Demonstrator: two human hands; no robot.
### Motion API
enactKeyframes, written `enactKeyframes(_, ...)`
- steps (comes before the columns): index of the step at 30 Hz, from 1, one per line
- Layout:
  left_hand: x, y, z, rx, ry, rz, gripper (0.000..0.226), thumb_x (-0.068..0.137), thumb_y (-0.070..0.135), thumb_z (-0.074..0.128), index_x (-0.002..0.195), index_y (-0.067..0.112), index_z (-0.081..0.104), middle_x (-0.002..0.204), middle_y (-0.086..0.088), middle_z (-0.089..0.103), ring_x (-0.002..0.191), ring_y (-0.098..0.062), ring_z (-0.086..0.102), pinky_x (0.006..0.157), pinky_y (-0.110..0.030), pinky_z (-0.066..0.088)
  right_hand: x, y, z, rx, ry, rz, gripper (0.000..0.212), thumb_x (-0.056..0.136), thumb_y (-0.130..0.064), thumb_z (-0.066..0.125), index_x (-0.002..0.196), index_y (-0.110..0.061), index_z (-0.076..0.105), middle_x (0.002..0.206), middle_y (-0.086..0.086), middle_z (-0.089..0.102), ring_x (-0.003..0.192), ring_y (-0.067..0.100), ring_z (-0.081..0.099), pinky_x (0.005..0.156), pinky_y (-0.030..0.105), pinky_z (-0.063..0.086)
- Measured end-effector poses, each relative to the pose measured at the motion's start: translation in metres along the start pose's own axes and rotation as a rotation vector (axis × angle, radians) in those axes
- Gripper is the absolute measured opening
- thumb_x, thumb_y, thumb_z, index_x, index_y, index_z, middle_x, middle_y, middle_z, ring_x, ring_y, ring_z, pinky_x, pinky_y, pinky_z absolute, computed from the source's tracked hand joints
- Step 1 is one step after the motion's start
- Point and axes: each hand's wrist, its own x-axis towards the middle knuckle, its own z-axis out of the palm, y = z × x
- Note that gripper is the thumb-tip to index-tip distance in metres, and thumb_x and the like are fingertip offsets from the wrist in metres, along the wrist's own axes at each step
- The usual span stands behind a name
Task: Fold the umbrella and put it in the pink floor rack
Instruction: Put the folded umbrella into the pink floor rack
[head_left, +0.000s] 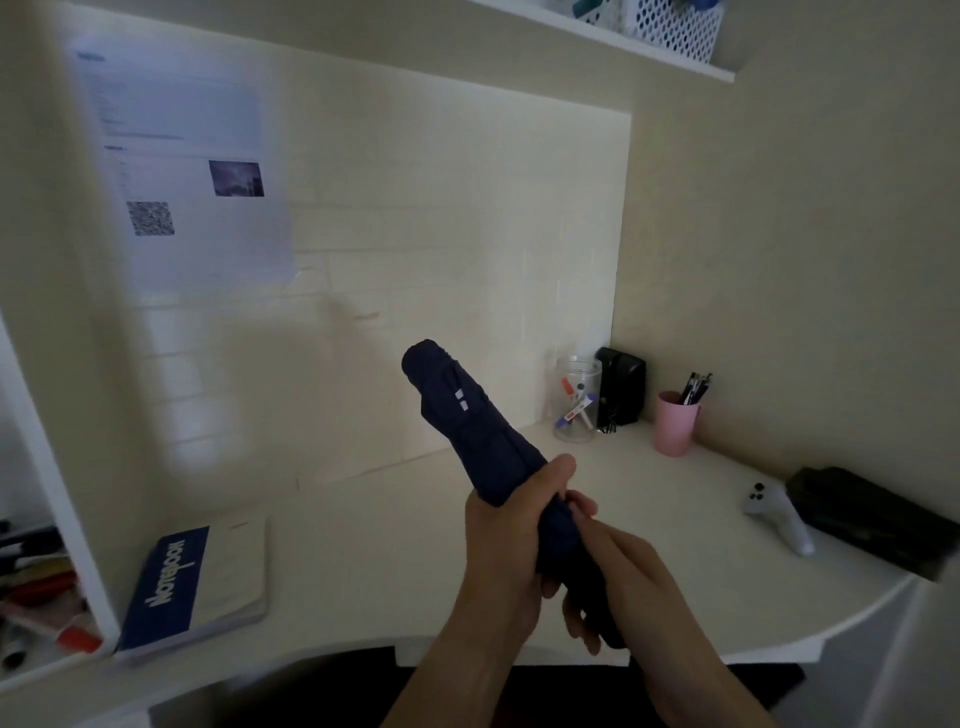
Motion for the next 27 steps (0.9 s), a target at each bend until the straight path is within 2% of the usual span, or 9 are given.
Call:
enactKeyframes(5,-0.025,-0.002,0.008,-0.002,0.087,0.09,0.036,0.081,0.026,0.083,0.088,-0.006,0.067,0.075,-0.016,0.072,0.063,-0.027,0.065,0.055,-0.035,0.051,-0.031,0.004,-0.004,-0.019,0.149,-0.115,0.033,0.086,-0.044,0.058,0.107,-0.02,0.069,0.067,0.024,0.065,0.041,0.023,0.042,0.039,0.023,0.032)
enactKeyframes(10,-0.055,-0.011,-0.017,0.456,-0.241,0.06,0.067,0.059,0.064,0.089,0.112,0.028,0.069,0.107,0.014,0.076,0.095,-0.003,0.072,0.083,-0.022,0.056,-0.074,-0.001,-0.048,-0.037,0.244,0.172,0.054,0.091,-0.054,0.056,0.085,-0.002,0.071,0.062,0.018,0.057,0.039,0.018,0.031,0.043,0.023,0.02)
enactKeyframes(12,-0.062,-0.017,-0.03,0.787,-0.171,0.313,0.067,0.062,0.063,0.087,0.117,0.034,0.063,0.116,0.02,0.068,0.102,0.001,0.066,0.086,-0.016,0.051,-0.097,-0.006,-0.081,-0.068,0.254,0.311,0.064,0.082,-0.06,0.061,0.084,0.003,0.068,0.063,0.017,0.056,0.039,0.017,0.03,0.043,0.025,0.02)
enactKeyframes(14,-0.064,-0.021,-0.027,1.11,-0.11,0.817,0.07,0.072,0.041,0.089,0.132,0.024,0.058,0.134,0.008,0.059,0.123,-0.012,0.057,0.1,-0.031,0.049,-0.124,-0.008,-0.115,-0.079,0.279,0.382,0.071,0.072,-0.059,0.067,0.09,0.01,0.067,0.066,0.019,0.056,0.036,0.016,0.03,0.04,0.025,0.021)
enactKeyframes(17,-0.055,-0.042,0.022,1.5,-0.548,1.254,0.089,0.078,0.02,0.08,0.156,0.018,0.037,0.163,-0.011,0.032,0.152,-0.031,0.027,0.12,-0.053,0.031,-0.168,-0.011,-0.158,-0.05,0.37,0.434,0.065,0.055,-0.053,0.08,0.091,0.001,0.077,0.068,0.023,0.06,0.04,0.019,0.038,0.04,0.024,0.029)
enactKeyframes(19,-0.049,-0.075,0.062,1.539,-0.799,1.312,0.083,0.082,0.015,0.072,0.156,0.021,0.037,0.153,-0.009,0.048,0.14,-0.03,0.046,0.118,-0.049,0.035,-0.199,-0.013,-0.186,-0.017,0.414,0.472,0.066,0.048,-0.052,0.087,0.085,0.002,0.079,0.069,0.025,0.063,0.041,0.023,0.049,0.039,0.022,0.038)
enactKeyframes(22,-0.049,-0.135,0.12,1.442,-1.008,1.288,0.069,0.08,0.017,0.065,0.147,0.022,0.049,0.12,-0.002,0.065,0.101,-0.026,0.063,0.09,-0.042,0.054,-0.243,-0.005,-0.243,-0.187,0.574,0.462,0.058,0.067,-0.062,0.072,0.078,-0.006,0.08,0.073,0.019,0.073,0.055,0.029,0.067,0.051,0.027,0.054)
enactKeyframes(24,-0.053,-0.179,0.165,1.41,-1.132,1.237,0.069,0.078,0.024,0.066,0.145,0.024,0.049,0.116,0.0,0.065,0.096,-0.023,0.063,0.082,-0.04,0.055,-0.273,0.011,-0.285,-0.61,0.737,0.325,0.055,0.081,-0.071,0.057,0.102,-0.024,0.077,0.097,-0.006,0.076,0.091,0.013,0.071,0.083,0.03,0.056)
enactKeyframes(27,-0.056,-0.252,0.236,1.395,-1.307,1.105,0.065,0.084,0.031,0.065,0.146,0.028,0.043,0.119,0.003,0.061,0.103,-0.021,0.061,0.086,-0.04,0.054,-0.296,0.037,-0.328,-1.185,0.599,0.321,0.069,0.076,-0.079,0.055,0.138,-0.051,0.042,0.126,-0.034,0.05,0.113,-0.008,0.05,0.092,0.018,0.041)
